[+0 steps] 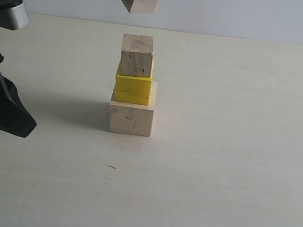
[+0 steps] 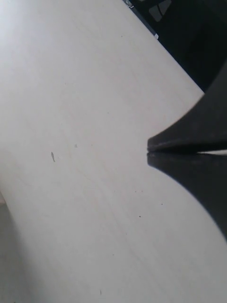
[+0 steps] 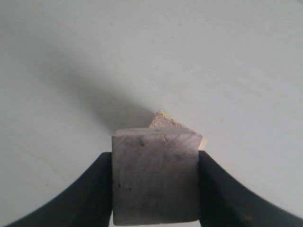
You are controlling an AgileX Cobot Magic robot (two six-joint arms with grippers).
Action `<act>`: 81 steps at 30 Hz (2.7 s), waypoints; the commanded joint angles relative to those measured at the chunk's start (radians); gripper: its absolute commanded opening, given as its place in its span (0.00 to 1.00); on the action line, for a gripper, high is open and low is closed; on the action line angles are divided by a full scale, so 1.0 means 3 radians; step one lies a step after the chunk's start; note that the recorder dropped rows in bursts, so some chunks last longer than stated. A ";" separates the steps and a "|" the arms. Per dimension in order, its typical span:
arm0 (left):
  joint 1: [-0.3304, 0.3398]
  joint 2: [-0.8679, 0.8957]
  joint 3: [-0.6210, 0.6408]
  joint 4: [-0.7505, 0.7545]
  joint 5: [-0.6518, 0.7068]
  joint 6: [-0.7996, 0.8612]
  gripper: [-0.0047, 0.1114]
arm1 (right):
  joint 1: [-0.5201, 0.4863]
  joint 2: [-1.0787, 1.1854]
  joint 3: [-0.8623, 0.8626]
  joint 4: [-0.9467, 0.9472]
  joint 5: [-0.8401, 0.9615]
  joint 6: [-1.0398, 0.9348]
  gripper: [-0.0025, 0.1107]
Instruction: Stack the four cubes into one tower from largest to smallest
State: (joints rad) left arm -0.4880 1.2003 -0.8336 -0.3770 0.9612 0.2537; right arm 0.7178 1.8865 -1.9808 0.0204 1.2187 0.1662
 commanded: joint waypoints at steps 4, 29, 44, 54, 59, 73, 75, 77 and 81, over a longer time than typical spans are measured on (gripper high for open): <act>0.0002 -0.0005 0.0013 -0.0047 -0.0049 0.0004 0.04 | 0.0106 0.0100 -0.0050 -0.0353 0.0008 0.1200 0.02; 0.0002 -0.0005 0.0013 -0.0097 -0.0018 0.0004 0.04 | 0.0246 0.0357 -0.0050 -0.0679 0.0008 0.1402 0.02; 0.0002 -0.0005 0.0013 -0.0090 -0.0003 0.0010 0.04 | 0.0246 -0.0081 -0.0050 -0.0748 0.0008 0.1353 0.02; 0.0002 -0.0005 0.0013 -0.0096 0.0003 0.0011 0.04 | 0.0246 -0.0056 0.0232 -0.0791 0.0008 0.1397 0.02; 0.0002 -0.0005 0.0013 -0.0125 0.0011 0.0011 0.04 | 0.0246 0.0035 0.0230 -0.0768 0.0008 0.1429 0.02; 0.0002 -0.0005 0.0013 -0.0161 0.0063 0.0011 0.04 | 0.0246 0.0203 0.0230 -0.0776 0.0008 0.1543 0.02; 0.0002 -0.0005 0.0013 -0.0161 0.0063 0.0011 0.04 | 0.0246 0.0222 0.0224 -0.0769 -0.0065 0.1543 0.02; 0.0002 -0.0005 0.0013 -0.0169 0.0063 0.0011 0.04 | 0.0246 0.0242 0.0224 -0.0769 -0.0092 0.1557 0.02; 0.0002 -0.0005 0.0013 -0.0169 0.0063 0.0011 0.04 | 0.0246 0.0315 0.0058 -0.0769 -0.0058 0.1565 0.02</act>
State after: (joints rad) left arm -0.4880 1.2003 -0.8336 -0.4171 0.9788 0.2537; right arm 0.7934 1.9757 -1.9336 -0.1985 1.2073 0.6317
